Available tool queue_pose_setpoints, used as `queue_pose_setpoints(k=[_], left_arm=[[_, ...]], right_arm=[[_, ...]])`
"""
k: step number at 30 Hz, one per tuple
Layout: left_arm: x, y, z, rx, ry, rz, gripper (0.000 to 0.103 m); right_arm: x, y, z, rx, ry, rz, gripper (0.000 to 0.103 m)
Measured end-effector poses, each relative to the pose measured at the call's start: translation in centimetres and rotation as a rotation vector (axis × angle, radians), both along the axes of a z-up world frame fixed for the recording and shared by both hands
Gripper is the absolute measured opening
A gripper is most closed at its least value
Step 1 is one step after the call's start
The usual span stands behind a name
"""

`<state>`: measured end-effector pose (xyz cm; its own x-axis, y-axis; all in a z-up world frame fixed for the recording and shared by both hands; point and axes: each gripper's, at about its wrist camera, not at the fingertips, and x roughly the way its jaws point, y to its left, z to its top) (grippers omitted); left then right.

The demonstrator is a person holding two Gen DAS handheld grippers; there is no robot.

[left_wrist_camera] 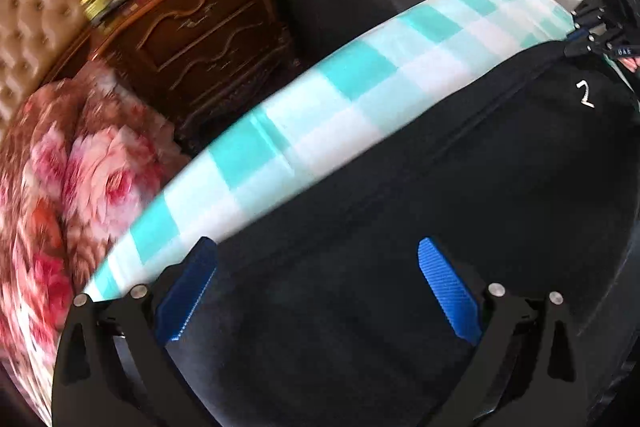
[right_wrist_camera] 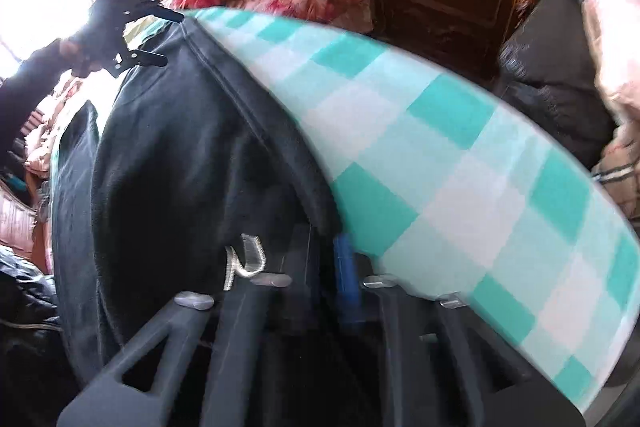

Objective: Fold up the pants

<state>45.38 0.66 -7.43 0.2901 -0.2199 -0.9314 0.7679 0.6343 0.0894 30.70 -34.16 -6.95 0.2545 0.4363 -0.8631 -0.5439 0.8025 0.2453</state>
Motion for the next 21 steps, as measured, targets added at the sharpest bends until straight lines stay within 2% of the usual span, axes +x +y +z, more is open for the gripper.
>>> queue_pose_setpoints(k=[2,3,6,9,14,16,18,19,21], left_arm=[[0.8,-0.6,0.0,0.039,-0.056,-0.053,0.083],[1.1,-0.8,-0.1,0.048,-0.053,-0.08,0.082],[1.9,-1.6,-0.7,0.069,0.019,-0.177,0.082],[1.8,-2.2,-1.1,0.086,0.086,-0.299,0.079],[2.4,-2.4,-2.5,0.118,0.185,-0.383,0.07],[2.6,-2.1,-3.0,0.112,0.251,-0.385,0.053],[2.3,-0.8,-2.5,0.09,0.274,-0.374,0.026],[2.1,0.3,-1.7,0.055,0.277,-0.352,0.023],[1.5,2.0,0.1,0.01,0.231,-0.318,0.018]], right_arm=[[-1.7,0.1,2.1,0.027,-0.063,0.024,0.009],[-2.4,0.2,2.8,0.033,-0.084,0.037,0.009],[-5.4,1.3,5.1,0.026,-0.152,0.084,0.009],[-7.8,2.5,6.3,0.004,-0.181,0.108,0.009],[-11.1,3.4,8.2,-0.001,-0.207,0.103,0.009],[-11.9,3.8,8.5,-0.011,-0.214,0.089,0.009],[-12.2,3.9,8.6,-0.048,-0.216,0.064,0.009],[-12.2,4.0,8.6,-0.057,-0.218,0.053,0.009],[-12.2,4.0,9.0,-0.072,-0.238,0.025,0.009]])
